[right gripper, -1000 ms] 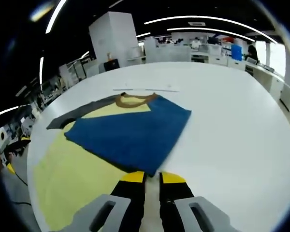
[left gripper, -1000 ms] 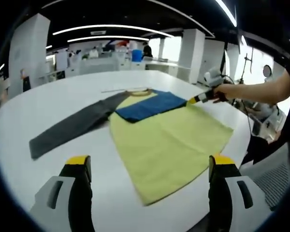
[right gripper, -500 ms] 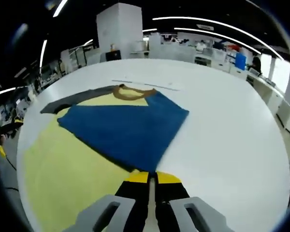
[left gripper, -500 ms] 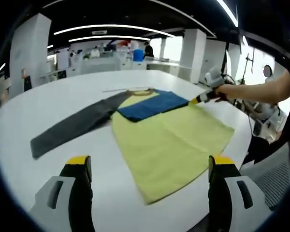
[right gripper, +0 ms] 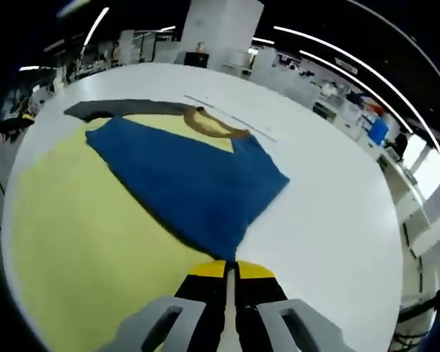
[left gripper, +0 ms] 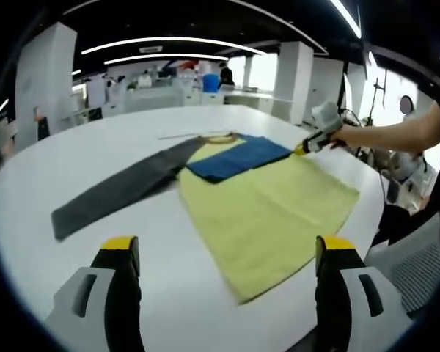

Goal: Fold the garment on the visible template until the final outline fits inside the template.

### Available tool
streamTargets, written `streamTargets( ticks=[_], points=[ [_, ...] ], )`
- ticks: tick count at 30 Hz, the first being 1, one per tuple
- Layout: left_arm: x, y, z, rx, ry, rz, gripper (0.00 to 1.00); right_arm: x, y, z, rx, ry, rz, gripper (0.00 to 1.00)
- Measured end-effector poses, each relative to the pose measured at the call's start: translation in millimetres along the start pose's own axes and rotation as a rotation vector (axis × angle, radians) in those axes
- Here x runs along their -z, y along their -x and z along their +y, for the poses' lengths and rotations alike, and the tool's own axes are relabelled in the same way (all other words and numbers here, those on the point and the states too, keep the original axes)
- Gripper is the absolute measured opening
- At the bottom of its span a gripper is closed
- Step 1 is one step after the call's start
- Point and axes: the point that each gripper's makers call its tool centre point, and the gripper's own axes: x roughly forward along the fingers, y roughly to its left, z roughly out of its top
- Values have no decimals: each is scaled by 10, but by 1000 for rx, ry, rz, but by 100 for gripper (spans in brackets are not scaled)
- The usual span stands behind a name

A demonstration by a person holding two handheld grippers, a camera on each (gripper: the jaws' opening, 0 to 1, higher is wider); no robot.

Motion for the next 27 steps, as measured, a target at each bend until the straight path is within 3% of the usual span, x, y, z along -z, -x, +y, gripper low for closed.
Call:
streamTargets(
  ticks=[3,8,13,27],
  points=[
    [13,-1,6,-2,-1,4,96,-19,17,-11,2,-24,-10,0],
    [8,-9,-4,-3,-4,5,96,-34,37,-18,-47,-233,-56,0],
    [-2,-12,3,-11,-13,5,96,73,17,-69,-20,-133,-6,0],
    [13,19,62,-33,-25,12,94,108,25,-101,-15,-171,-4,0]
  ],
)
